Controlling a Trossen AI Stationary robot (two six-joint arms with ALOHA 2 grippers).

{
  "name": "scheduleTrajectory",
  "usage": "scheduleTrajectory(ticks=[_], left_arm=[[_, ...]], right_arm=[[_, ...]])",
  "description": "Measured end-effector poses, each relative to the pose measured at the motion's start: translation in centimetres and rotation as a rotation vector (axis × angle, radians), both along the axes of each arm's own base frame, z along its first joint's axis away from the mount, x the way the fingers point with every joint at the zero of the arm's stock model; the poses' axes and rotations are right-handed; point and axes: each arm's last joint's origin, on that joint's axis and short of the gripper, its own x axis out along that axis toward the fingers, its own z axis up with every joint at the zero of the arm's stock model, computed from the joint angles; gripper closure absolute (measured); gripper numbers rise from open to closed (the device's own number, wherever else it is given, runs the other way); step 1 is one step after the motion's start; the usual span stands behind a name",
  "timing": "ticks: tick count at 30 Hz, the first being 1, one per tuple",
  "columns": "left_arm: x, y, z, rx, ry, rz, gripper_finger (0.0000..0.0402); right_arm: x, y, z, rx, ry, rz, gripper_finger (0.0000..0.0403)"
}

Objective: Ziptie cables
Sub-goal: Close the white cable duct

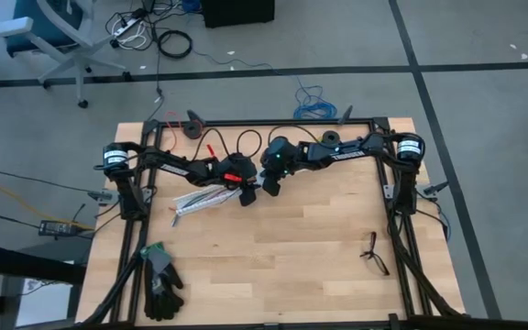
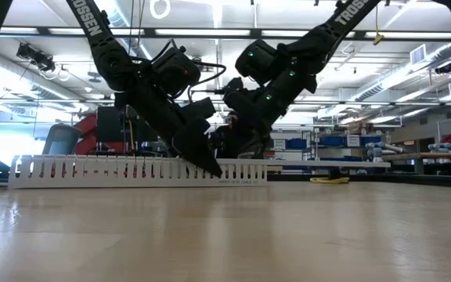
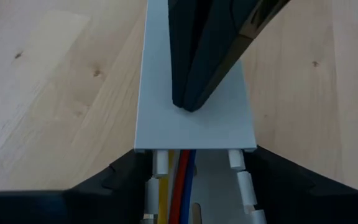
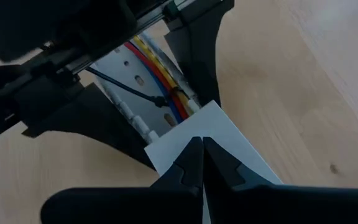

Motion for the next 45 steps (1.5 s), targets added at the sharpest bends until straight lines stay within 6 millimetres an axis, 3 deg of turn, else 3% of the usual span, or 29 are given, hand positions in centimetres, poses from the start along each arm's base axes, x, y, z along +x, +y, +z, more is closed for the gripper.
scheduleTrajectory(ticks=[14, 28, 31, 38, 45], left_arm=[[-0.1, 0.1, 0.0, 0.055, 0.029, -0.045, 0.0103], [-0.8, 0.1, 1.1, 0.083, 0.062, -0.075, 0.01], [-1.7, -0.2, 1.3, 0.084, 0.057, -0.073, 0.0101], [-6.2, -1.3, 0.6, 0.063, -0.078, -0.01, 0.0101], [-8.1, -1.8, -0.2, 0.029, -0.193, 0.034, 0.0101]], right_arm=[[0.1, 0.0, 0.1, 0.005, 0.017, 0.002, 0.0403], [0.0, 0.0, 0.1, 0.023, 0.027, -0.017, 0.0403], [0.0, 0.0, 0.1, 0.025, 0.026, -0.018, 0.0403], [-0.1, 0.0, 0.1, 0.026, 0.026, -0.018, 0.0403], [0.0, 0.0, 0.1, 0.031, 0.025, -0.026, 0.0403]])
